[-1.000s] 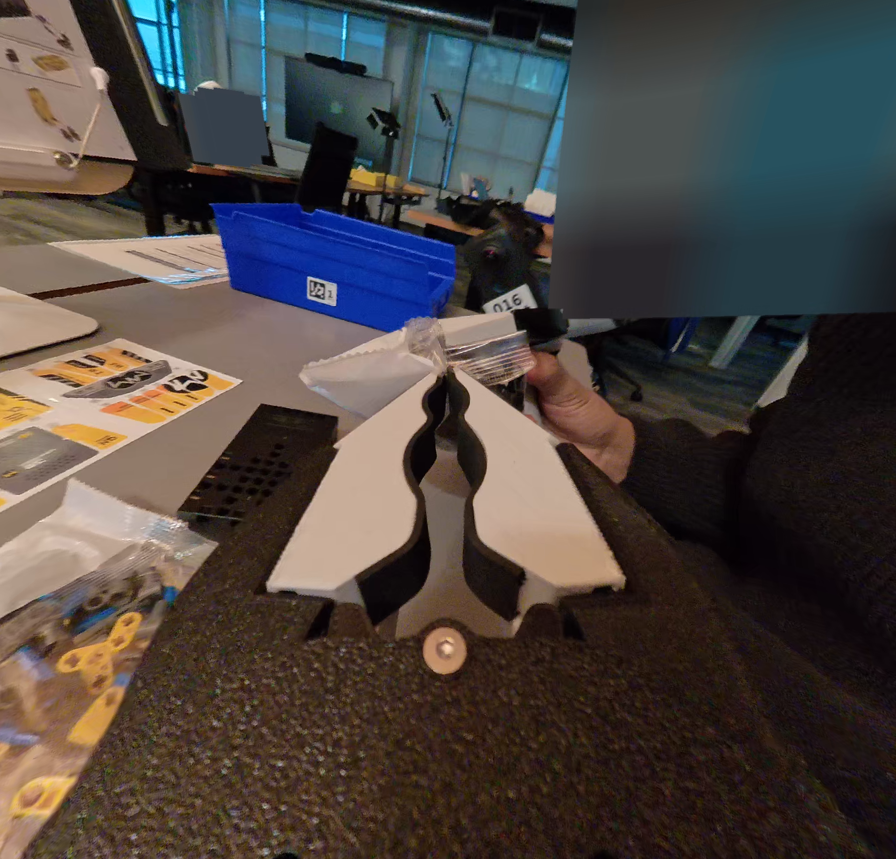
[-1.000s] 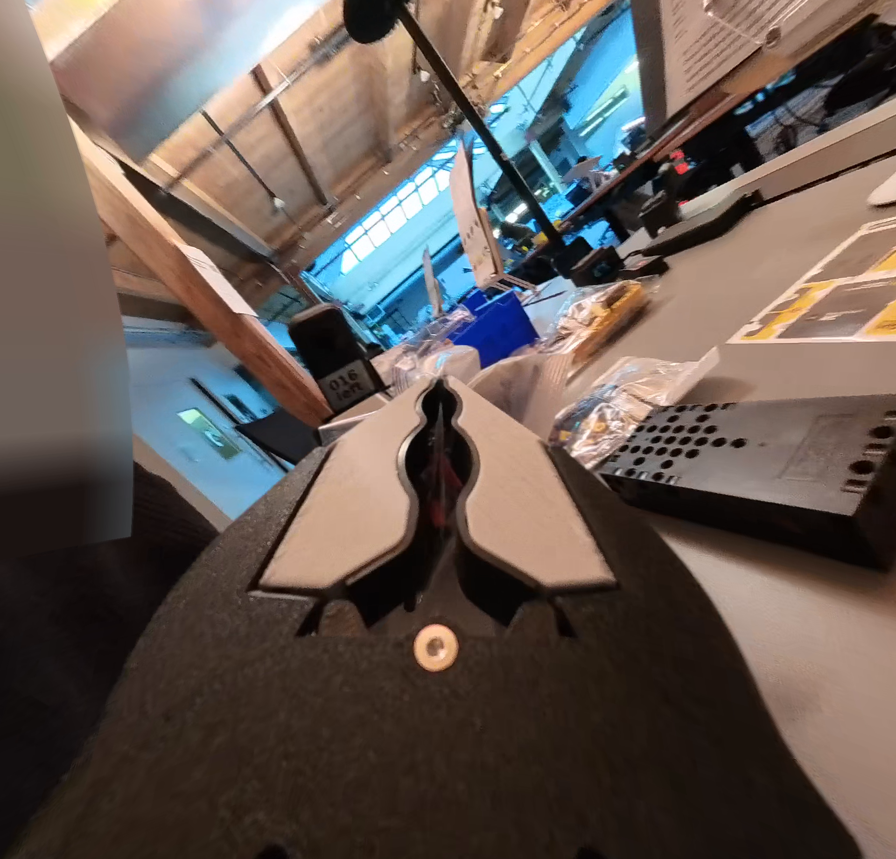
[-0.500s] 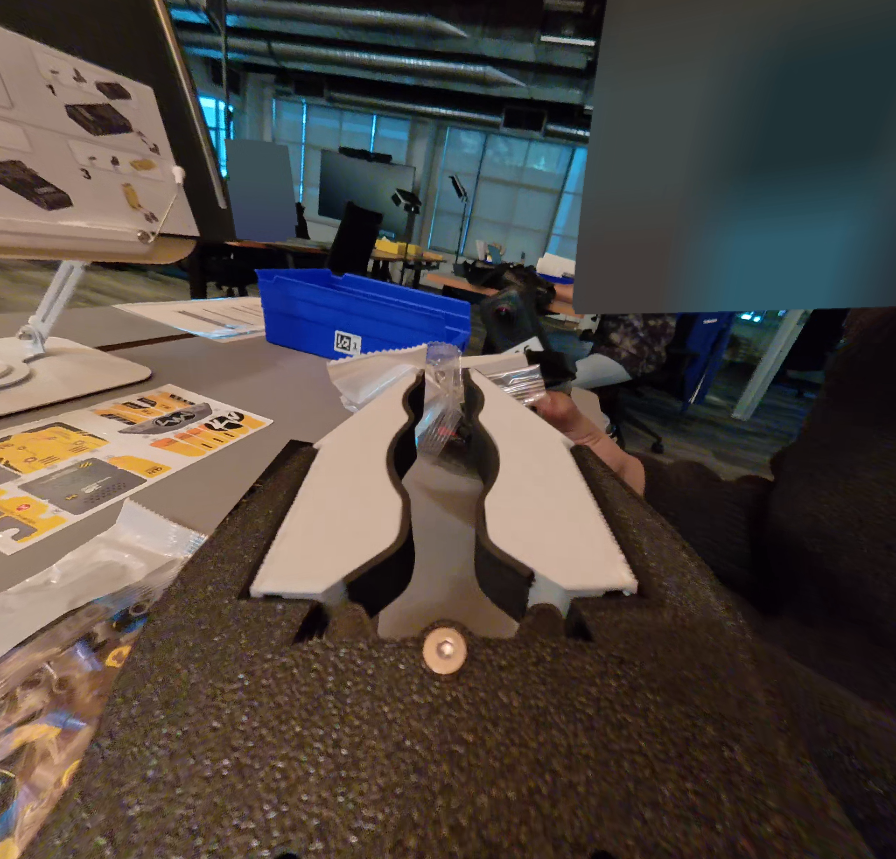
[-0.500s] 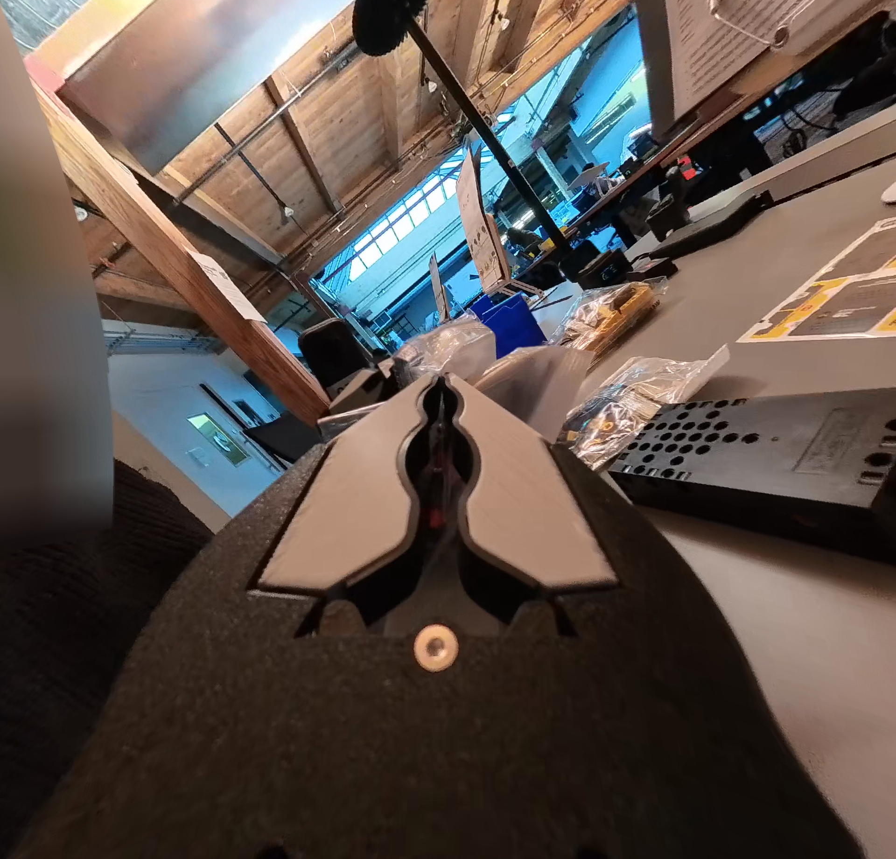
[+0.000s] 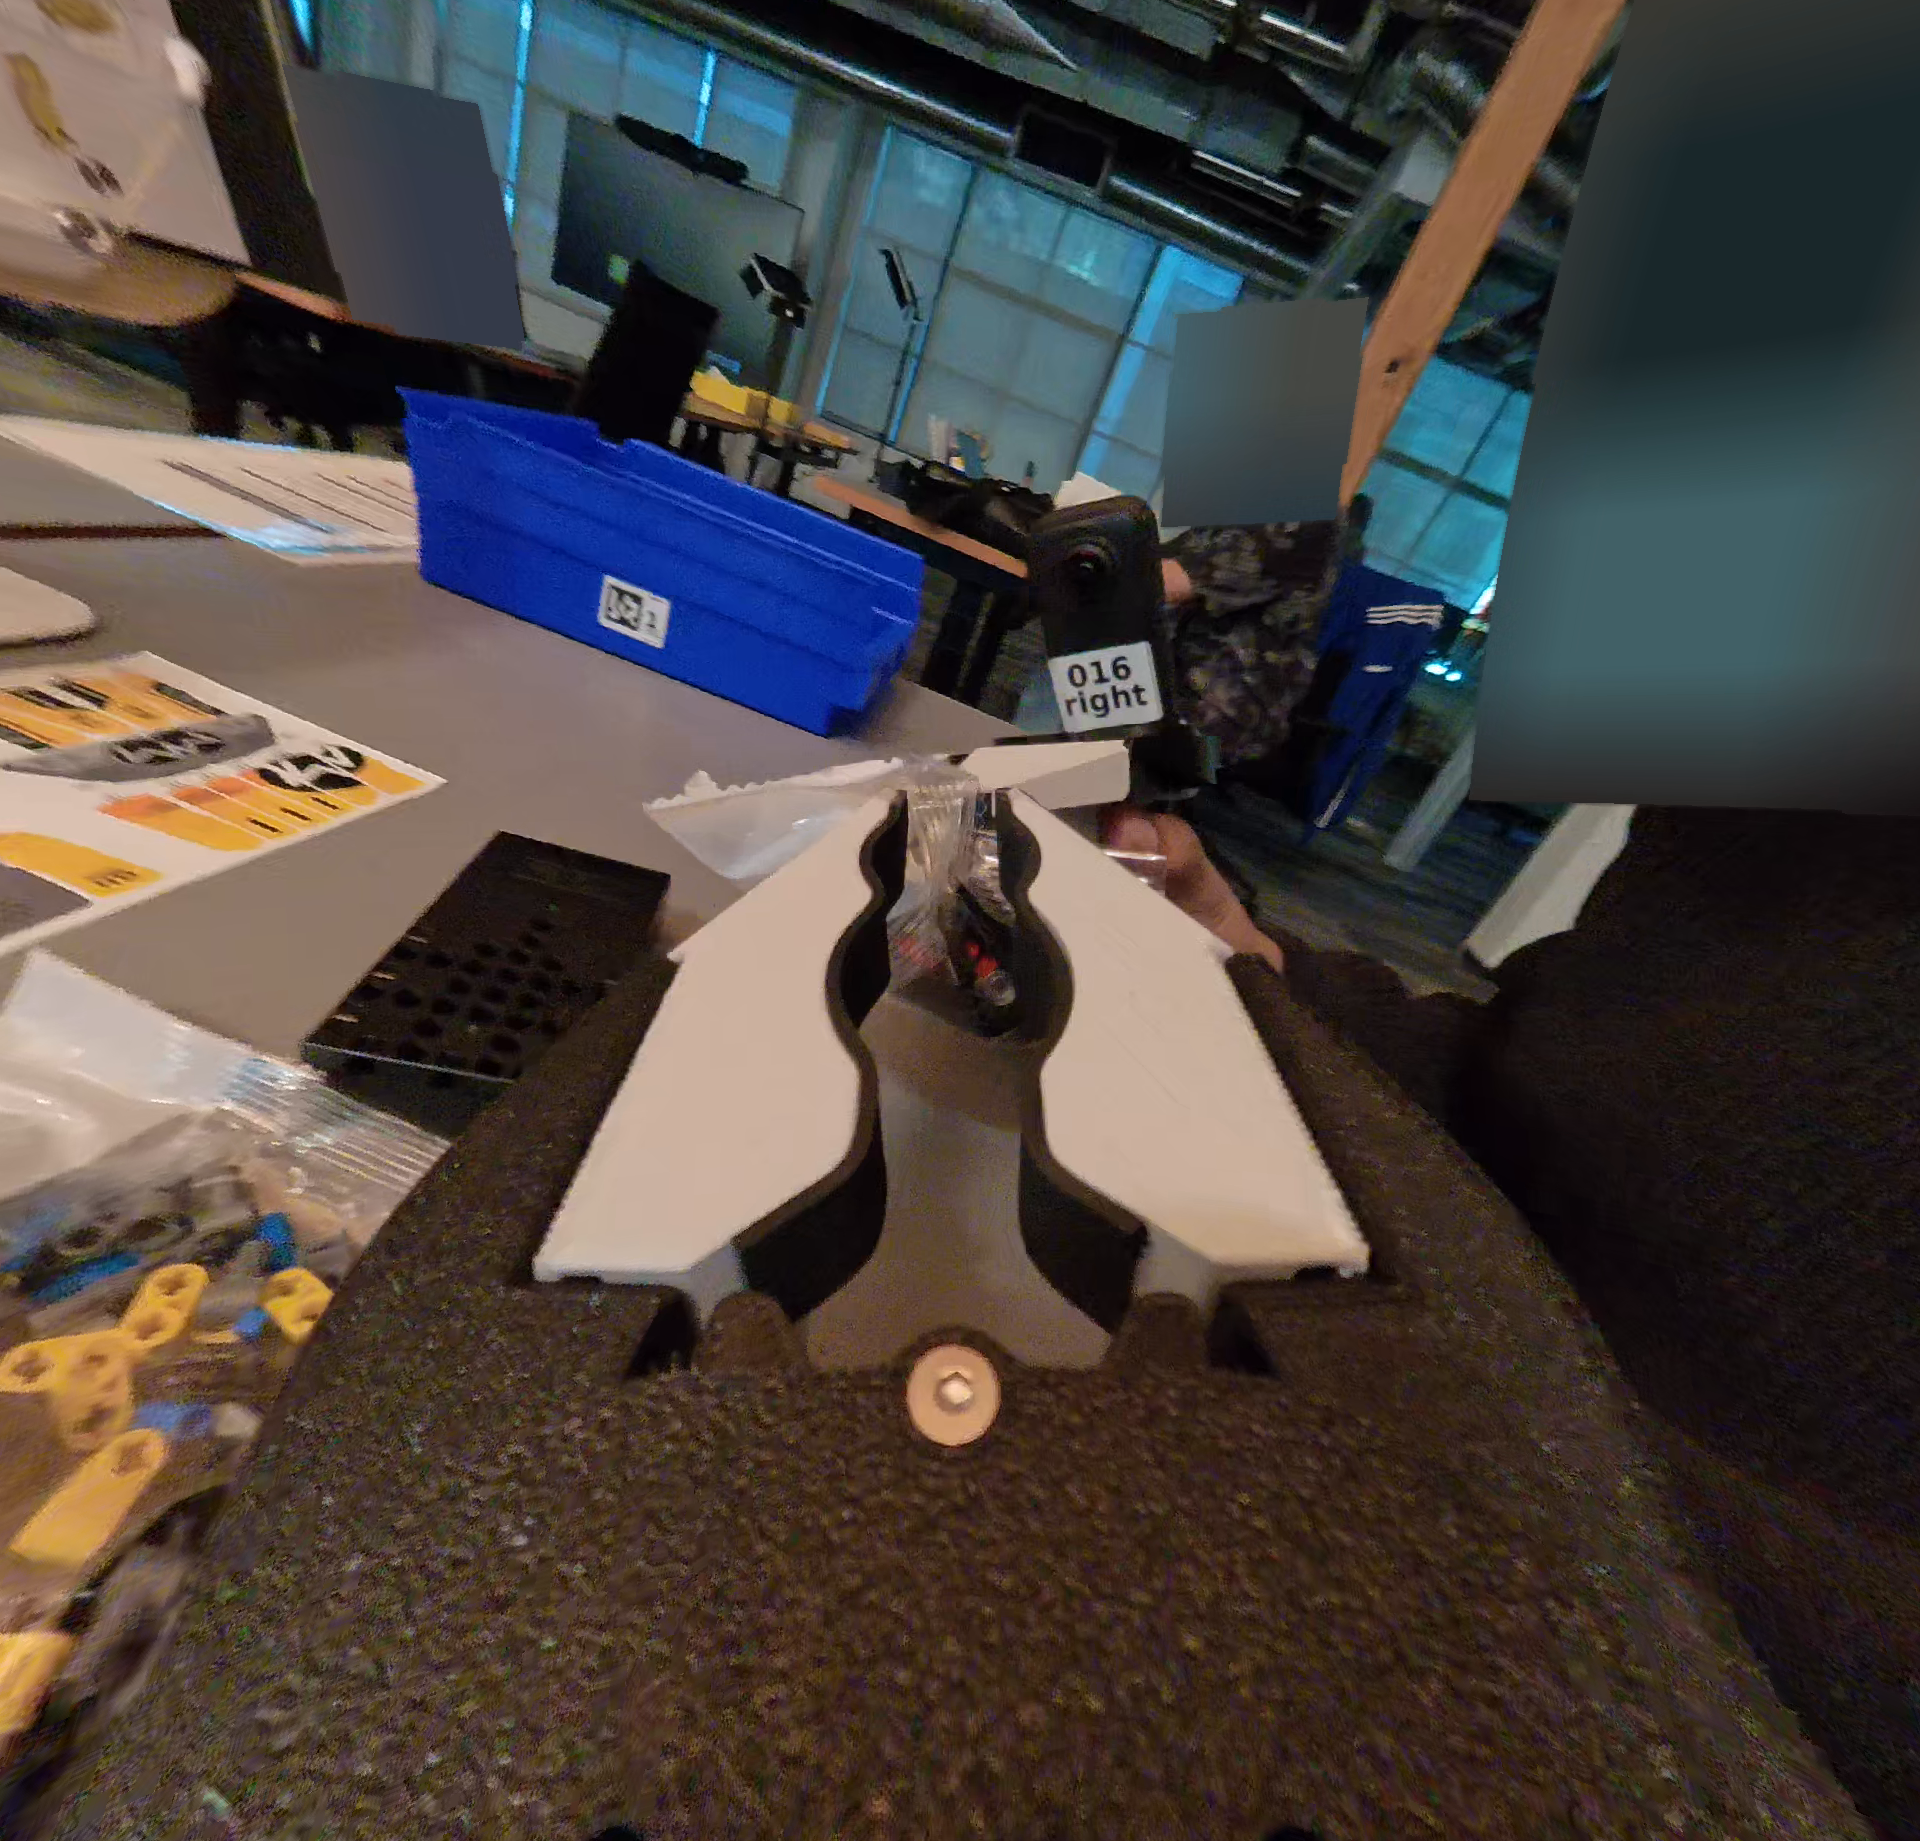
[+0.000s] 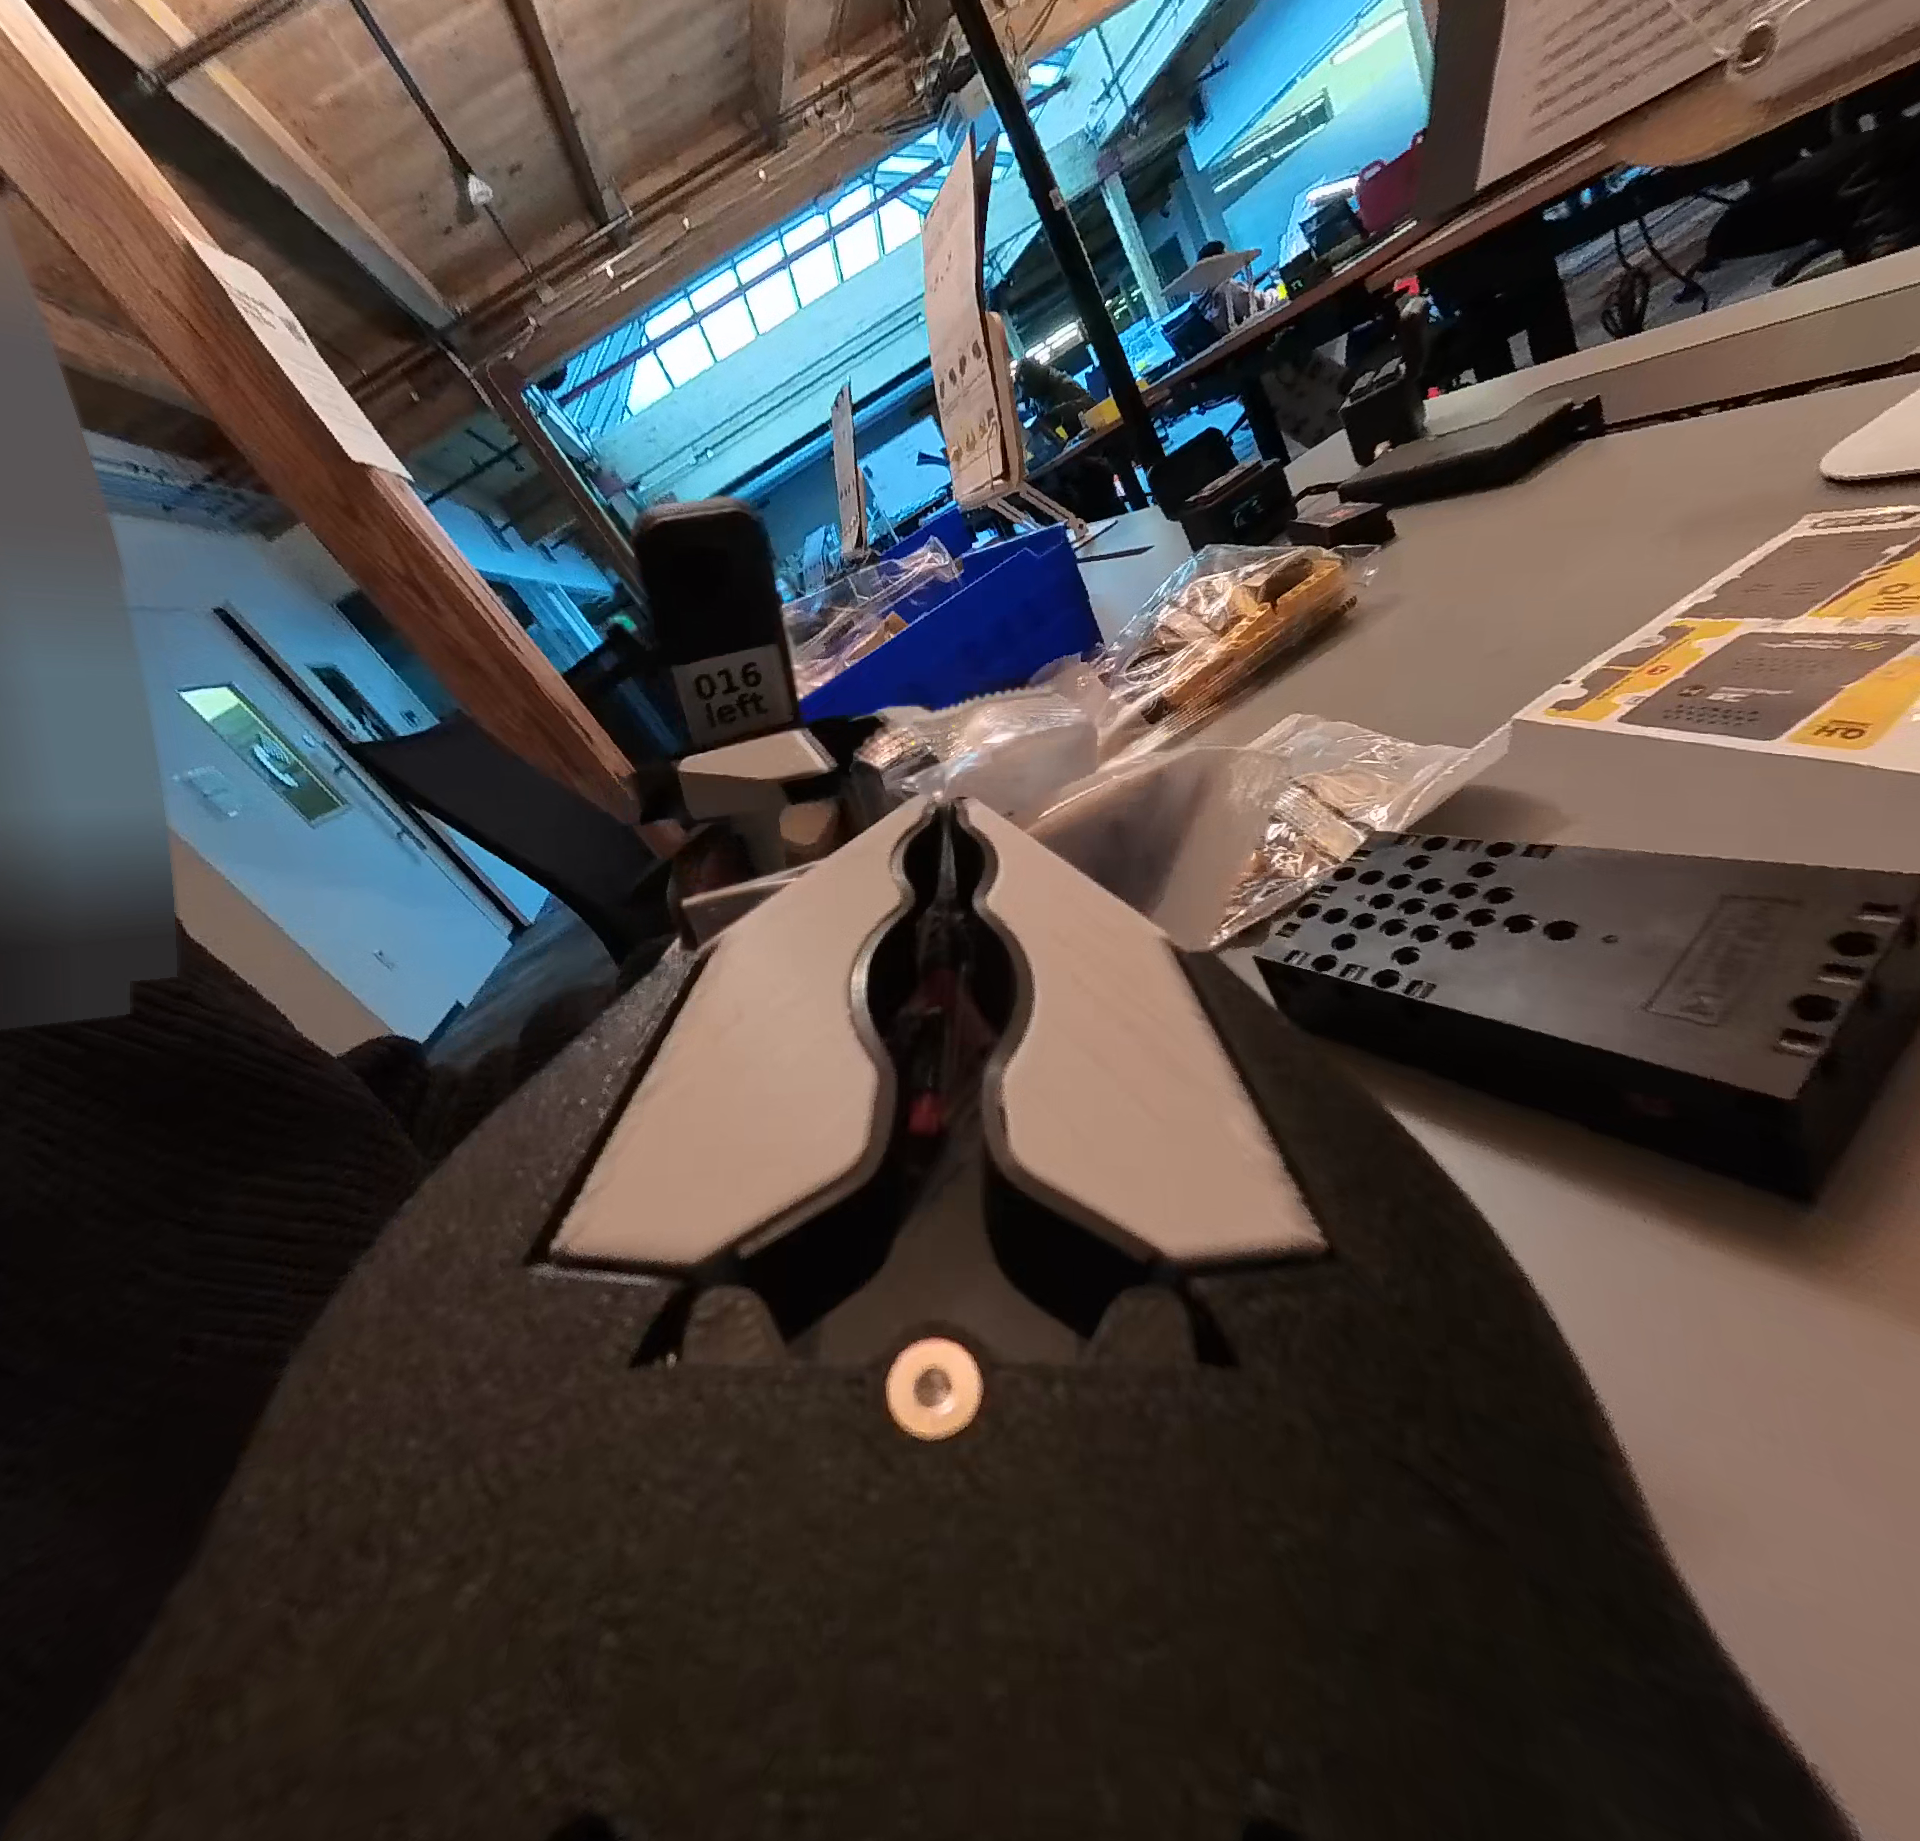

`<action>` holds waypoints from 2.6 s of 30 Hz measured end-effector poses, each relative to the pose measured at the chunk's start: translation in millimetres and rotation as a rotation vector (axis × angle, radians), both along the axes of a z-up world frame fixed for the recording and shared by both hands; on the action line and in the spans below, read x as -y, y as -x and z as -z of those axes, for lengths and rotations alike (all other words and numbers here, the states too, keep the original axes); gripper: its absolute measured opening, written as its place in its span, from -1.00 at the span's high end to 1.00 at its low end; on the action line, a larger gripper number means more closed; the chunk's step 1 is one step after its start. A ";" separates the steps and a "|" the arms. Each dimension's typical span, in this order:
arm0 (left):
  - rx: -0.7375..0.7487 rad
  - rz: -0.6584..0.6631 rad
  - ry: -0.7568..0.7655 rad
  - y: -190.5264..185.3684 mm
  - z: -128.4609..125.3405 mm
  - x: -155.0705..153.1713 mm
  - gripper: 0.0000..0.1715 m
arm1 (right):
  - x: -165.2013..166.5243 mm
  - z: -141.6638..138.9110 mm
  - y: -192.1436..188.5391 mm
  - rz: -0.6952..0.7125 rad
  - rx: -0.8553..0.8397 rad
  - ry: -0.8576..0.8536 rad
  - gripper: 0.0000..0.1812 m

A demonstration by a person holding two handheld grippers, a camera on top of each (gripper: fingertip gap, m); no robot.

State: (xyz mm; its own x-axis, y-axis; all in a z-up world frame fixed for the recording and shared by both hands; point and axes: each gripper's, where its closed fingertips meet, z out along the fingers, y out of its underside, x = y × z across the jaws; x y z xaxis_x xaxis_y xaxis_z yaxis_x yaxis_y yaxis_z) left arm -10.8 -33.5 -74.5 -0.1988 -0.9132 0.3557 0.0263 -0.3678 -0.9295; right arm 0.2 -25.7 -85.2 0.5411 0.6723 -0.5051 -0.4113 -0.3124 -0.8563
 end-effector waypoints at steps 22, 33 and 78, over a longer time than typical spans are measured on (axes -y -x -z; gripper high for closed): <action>-0.013 0.011 0.024 0.7 1.9 -2.8 1.00 | -6.2 -2.0 -21.8 0.252 0.311 -0.159 0.53; 0.006 0.218 0.024 5.2 0.0 29.3 1.00 | 33.6 -1.9 -2.7 0.032 0.523 -0.370 0.63; -0.108 0.012 -0.140 -17.5 15.9 20.7 1.00 | 4.5 -6.0 -1.6 -0.049 0.265 -0.142 1.00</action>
State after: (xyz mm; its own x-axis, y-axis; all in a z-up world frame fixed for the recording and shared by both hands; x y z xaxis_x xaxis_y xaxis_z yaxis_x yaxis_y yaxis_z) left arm 6.7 -54.1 -90.3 -0.1774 -0.9531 0.2451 -0.0805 -0.2341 -0.9689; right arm 1.8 -30.1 -79.2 0.6066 0.7547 -0.2499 -0.1546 -0.1963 -0.9683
